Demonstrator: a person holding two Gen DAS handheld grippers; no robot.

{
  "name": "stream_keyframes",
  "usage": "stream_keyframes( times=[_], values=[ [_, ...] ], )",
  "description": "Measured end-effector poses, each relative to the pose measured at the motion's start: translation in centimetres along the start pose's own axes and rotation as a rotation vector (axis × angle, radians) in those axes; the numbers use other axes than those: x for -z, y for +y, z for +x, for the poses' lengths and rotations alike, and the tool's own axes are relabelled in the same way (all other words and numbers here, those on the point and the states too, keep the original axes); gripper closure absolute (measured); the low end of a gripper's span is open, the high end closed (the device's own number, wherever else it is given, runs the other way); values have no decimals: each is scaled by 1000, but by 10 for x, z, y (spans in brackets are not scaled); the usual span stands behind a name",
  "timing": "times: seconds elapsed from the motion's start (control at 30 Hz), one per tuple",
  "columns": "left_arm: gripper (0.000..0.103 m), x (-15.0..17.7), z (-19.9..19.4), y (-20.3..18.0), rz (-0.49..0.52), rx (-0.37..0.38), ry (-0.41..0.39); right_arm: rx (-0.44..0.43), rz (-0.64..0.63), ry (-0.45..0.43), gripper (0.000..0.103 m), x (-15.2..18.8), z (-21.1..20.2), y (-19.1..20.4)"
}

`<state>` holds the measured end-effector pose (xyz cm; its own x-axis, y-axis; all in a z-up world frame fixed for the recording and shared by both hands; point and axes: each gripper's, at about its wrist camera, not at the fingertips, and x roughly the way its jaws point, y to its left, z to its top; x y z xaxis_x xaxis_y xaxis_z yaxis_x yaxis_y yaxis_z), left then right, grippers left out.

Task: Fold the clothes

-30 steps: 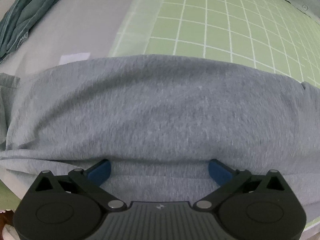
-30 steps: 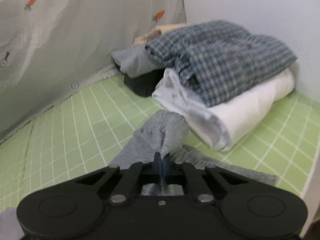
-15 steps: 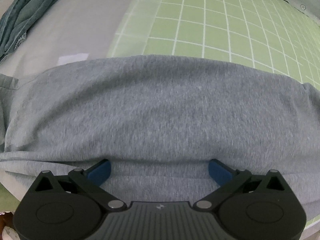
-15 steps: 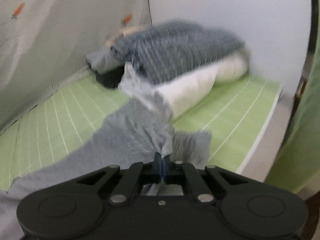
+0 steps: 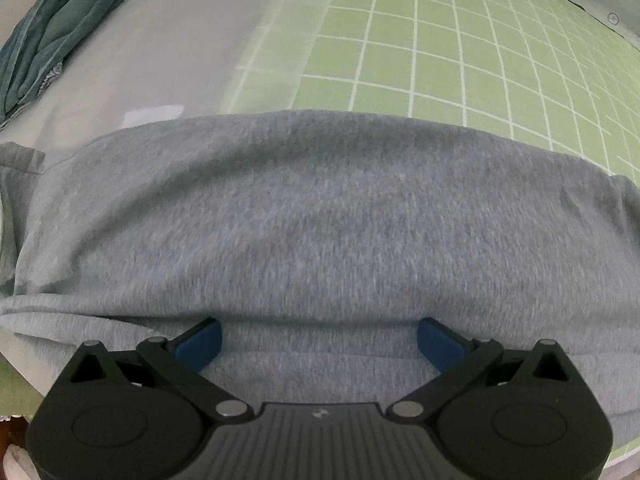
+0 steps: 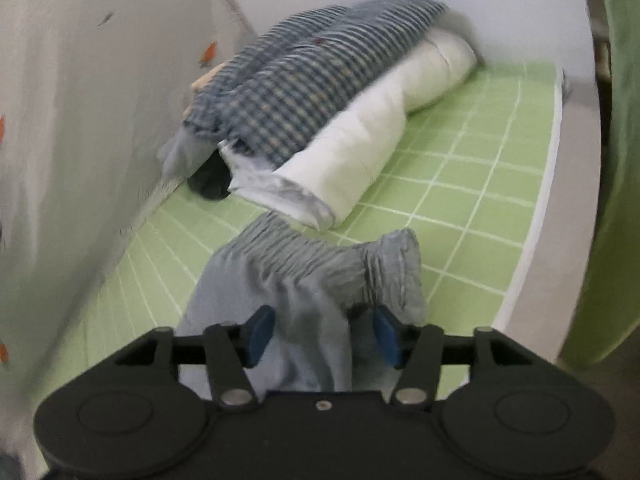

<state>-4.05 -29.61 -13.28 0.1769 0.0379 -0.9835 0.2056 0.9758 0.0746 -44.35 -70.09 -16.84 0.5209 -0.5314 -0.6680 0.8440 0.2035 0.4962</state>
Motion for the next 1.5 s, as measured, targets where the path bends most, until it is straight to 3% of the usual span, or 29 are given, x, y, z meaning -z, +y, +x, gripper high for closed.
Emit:
stream_keyframes(
  times=[0.03,0.1,0.13,0.17,0.23,0.33,0.4,0.43,0.5,0.53,0.63,0.67,0.8,0.87,0.93,1.0,1.1,1.33,1.5],
  values=[
    [0,3,-2,-4,-3,0,0,-20,33,15,43,-4,6,-5],
    [0,8,-5,-10,-10,-1,0,-76,80,41,54,-7,14,-10],
    [0,9,-5,-10,-13,-1,-1,-114,95,50,77,-10,15,-12],
    [0,11,-5,-10,-16,-1,-2,-132,98,38,84,-13,11,-12],
    [0,14,-6,-10,-20,-2,-6,-120,92,-13,89,-21,-1,-10],
    [0,19,-6,-10,-32,2,-14,-11,42,-81,91,-31,-15,-10],
    [0,22,-7,-11,-44,3,-19,82,-96,-61,91,-31,-6,-4],
    [0,23,-7,-12,-50,3,-20,120,-166,-41,87,-29,0,1],
    [0,26,-6,-13,-57,3,-19,179,-265,-25,70,-21,5,11],
    [0,27,-7,-14,-58,1,-18,200,-306,-33,53,-17,4,18],
    [0,30,-9,-19,-47,-14,-23,234,-423,-64,40,-4,-3,38],
    [0,32,-10,-23,-38,-21,-28,230,-460,-68,31,1,-5,45],
    [0,42,-14,-41,1,-33,-53,206,-590,-86,19,24,-16,70],
    [0,49,-16,-40,-4,-16,-55,173,-605,-54,11,37,-17,77],
    [0,55,-16,-36,-30,13,-47,139,-594,18,10,48,-12,80],
    [0,60,-18,-27,-55,38,-35,172,-605,53,9,61,-12,85],
    [0,69,-23,-7,-48,60,-55,228,-649,28,3,77,-20,98],
    [0,80,-40,37,-37,266,-89,276,-724,-44,2,107,-34,148],
    [0,57,-62,98,15,159,-203,231,-791,-18,1,144,-48,187]
  ],
)
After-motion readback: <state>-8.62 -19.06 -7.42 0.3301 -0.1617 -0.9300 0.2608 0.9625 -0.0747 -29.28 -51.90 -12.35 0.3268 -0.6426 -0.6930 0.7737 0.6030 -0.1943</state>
